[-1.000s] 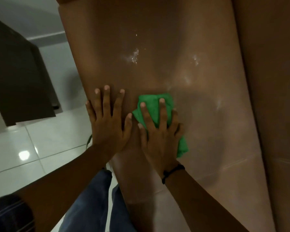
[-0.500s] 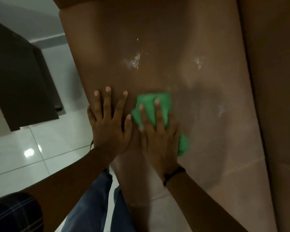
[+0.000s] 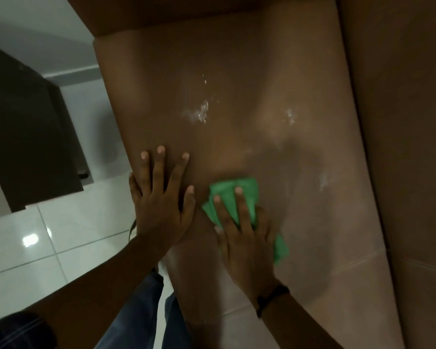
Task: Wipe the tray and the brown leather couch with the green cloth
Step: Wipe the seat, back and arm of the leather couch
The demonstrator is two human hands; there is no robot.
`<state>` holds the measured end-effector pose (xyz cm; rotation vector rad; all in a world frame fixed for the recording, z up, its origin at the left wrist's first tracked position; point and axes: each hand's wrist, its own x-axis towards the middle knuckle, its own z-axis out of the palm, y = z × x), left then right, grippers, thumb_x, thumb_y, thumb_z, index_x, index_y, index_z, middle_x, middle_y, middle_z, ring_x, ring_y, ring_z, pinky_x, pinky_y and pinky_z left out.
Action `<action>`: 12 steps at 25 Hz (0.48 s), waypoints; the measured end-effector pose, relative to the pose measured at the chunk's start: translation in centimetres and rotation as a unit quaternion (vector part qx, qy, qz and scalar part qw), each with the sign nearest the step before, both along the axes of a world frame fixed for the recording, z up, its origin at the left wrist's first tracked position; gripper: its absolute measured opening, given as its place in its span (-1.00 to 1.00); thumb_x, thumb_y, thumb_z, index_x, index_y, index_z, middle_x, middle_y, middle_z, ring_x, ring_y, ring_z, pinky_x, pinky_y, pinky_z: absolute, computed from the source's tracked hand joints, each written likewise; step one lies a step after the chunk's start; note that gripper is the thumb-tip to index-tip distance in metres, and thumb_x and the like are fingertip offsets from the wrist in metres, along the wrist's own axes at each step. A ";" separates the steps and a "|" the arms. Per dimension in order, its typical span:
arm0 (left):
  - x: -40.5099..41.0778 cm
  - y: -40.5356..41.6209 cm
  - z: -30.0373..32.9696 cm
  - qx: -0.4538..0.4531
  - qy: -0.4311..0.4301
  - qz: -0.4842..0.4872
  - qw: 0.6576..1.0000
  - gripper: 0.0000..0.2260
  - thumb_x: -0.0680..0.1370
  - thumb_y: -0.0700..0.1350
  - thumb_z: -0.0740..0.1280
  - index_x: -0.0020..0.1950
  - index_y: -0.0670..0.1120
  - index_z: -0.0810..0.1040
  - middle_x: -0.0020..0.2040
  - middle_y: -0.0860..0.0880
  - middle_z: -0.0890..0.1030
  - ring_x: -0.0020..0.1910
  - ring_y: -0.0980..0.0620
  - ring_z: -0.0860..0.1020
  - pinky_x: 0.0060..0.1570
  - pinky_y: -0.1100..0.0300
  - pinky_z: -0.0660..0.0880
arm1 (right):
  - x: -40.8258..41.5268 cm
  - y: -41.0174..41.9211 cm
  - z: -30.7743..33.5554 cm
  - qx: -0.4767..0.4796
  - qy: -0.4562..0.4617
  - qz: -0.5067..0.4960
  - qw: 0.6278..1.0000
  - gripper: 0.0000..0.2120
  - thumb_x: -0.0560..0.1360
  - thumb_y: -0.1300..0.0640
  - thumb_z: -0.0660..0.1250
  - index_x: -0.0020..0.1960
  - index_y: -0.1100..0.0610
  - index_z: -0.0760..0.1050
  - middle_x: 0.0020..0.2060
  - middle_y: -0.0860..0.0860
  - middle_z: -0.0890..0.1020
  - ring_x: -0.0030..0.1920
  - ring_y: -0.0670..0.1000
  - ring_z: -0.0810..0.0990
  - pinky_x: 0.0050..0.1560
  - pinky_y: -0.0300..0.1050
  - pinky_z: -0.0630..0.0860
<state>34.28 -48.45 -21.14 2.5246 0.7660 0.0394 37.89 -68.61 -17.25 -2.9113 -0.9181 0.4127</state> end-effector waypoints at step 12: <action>1.9 1.8 0.2 -0.022 0.007 0.030 0.999 -0.36 0.73 0.20 0.15 0.81 0.18 0.08 0.84 -0.13 0.00 0.82 -0.27 -0.08 0.69 -0.49 0.09 | 1.6 2.1 0.0 -0.005 0.002 -0.036 0.999 -0.43 0.75 -0.23 -0.01 0.73 -0.25 0.00 0.75 0.00 0.02 0.47 0.35 0.35 0.33 0.37 0.35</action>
